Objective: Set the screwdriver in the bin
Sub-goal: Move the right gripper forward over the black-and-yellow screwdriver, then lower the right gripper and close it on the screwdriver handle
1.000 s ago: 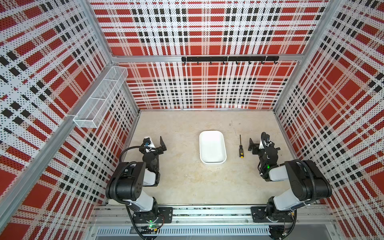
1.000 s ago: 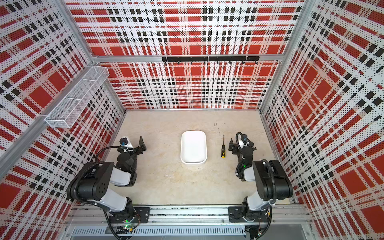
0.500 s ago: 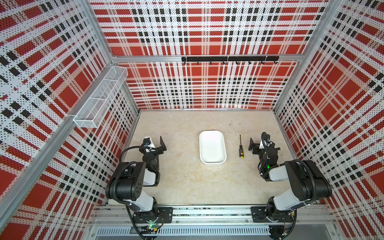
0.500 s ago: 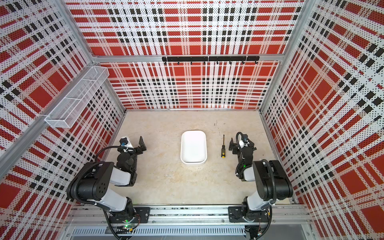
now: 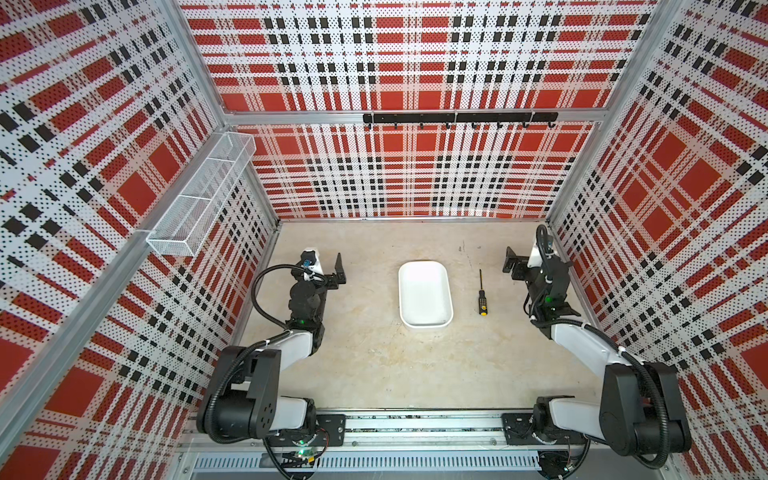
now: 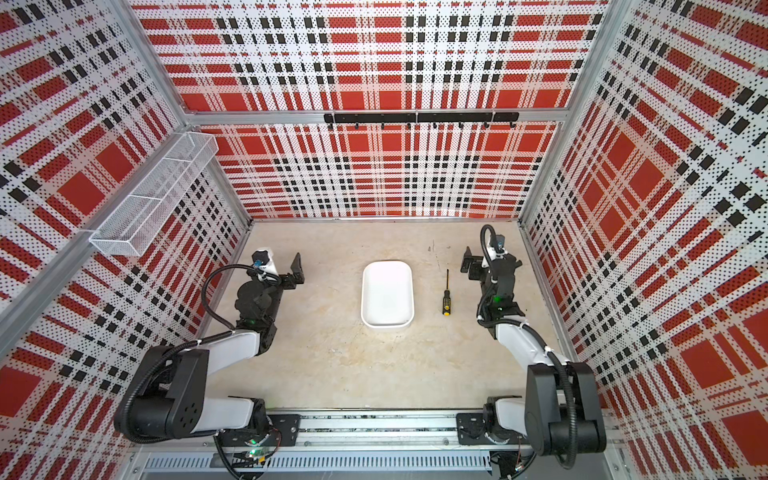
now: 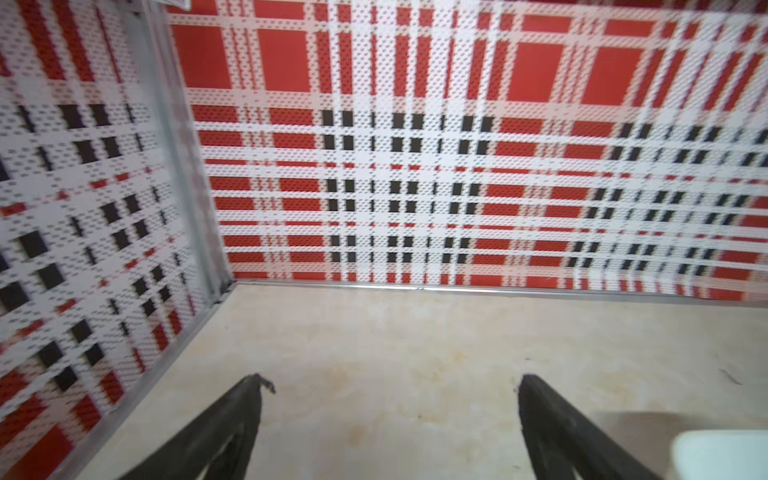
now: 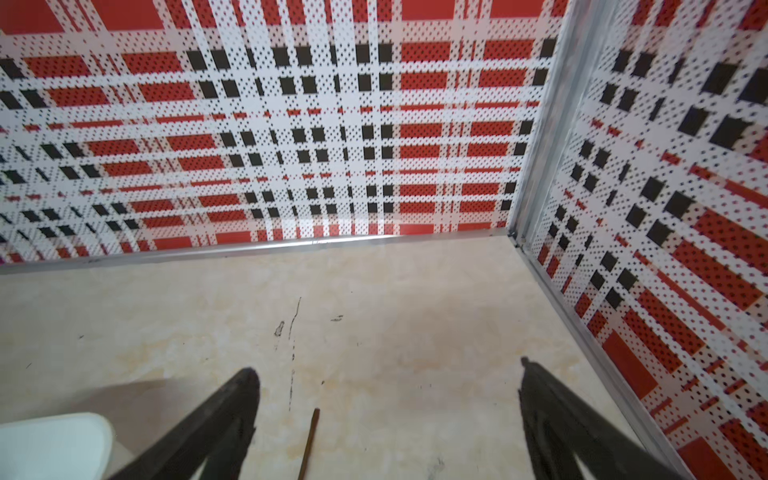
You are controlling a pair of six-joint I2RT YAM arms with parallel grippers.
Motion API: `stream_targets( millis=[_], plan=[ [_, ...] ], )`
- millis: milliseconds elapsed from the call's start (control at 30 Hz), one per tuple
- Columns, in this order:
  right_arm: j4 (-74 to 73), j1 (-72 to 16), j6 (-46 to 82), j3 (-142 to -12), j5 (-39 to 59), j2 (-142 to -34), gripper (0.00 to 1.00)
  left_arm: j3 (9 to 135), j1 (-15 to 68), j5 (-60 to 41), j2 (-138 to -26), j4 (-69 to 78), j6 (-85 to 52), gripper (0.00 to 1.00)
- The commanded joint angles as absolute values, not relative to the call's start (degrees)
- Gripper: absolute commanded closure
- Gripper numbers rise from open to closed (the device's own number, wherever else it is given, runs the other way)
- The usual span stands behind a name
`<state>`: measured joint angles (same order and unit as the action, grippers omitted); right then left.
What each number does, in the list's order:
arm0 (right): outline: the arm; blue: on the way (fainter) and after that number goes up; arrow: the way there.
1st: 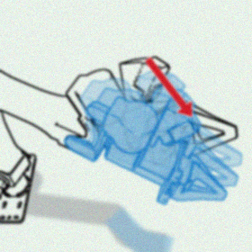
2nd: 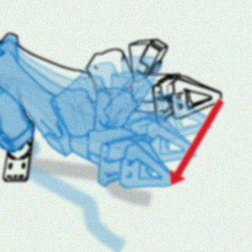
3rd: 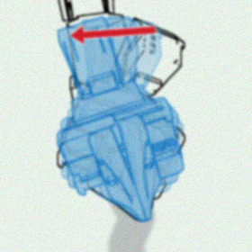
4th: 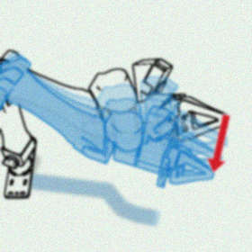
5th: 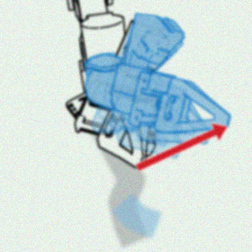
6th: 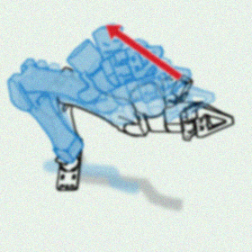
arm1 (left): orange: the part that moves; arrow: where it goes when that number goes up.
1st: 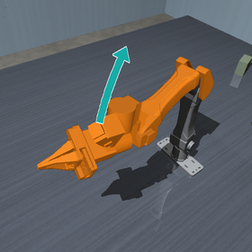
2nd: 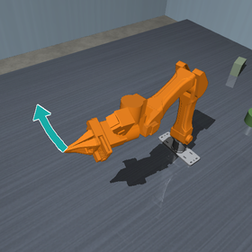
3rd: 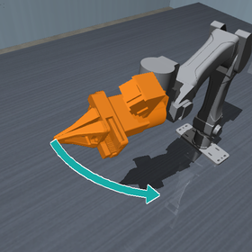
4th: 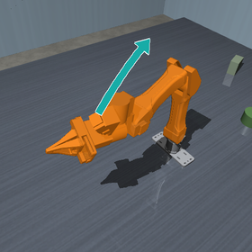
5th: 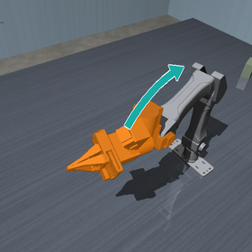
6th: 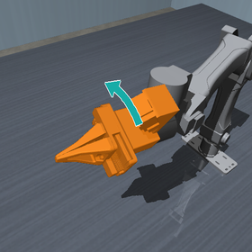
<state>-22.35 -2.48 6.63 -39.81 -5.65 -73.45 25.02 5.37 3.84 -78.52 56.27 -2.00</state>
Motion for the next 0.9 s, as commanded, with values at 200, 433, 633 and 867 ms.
stream_targets(
  millis=[200, 433, 633, 867],
  plan=[
    [9.2, -2.2, 12.0, -48.9, 7.9, -79.1, 0.0, 29.5, 5.5, -15.2, -82.8, 50.2, -24.1, 0.02],
    [12.2, -3.0, 15.9, -48.5, 12.1, -81.4, 0.01, 29.4, 6.5, -23.2, -86.4, 50.0, -30.3, 0.02],
    [13.2, -6.8, 18.7, -48.1, 7.6, -84.5, 0.03, 28.7, 7.4, -26.2, -87.2, 49.9, -33.0, 0.02],
    [14.2, -11.7, 22.5, -49.3, 3.3, -89.4, 0.07, 28.4, 7.4, -31.5, -90.3, 49.5, -34.0, 0.02]
  ],
)
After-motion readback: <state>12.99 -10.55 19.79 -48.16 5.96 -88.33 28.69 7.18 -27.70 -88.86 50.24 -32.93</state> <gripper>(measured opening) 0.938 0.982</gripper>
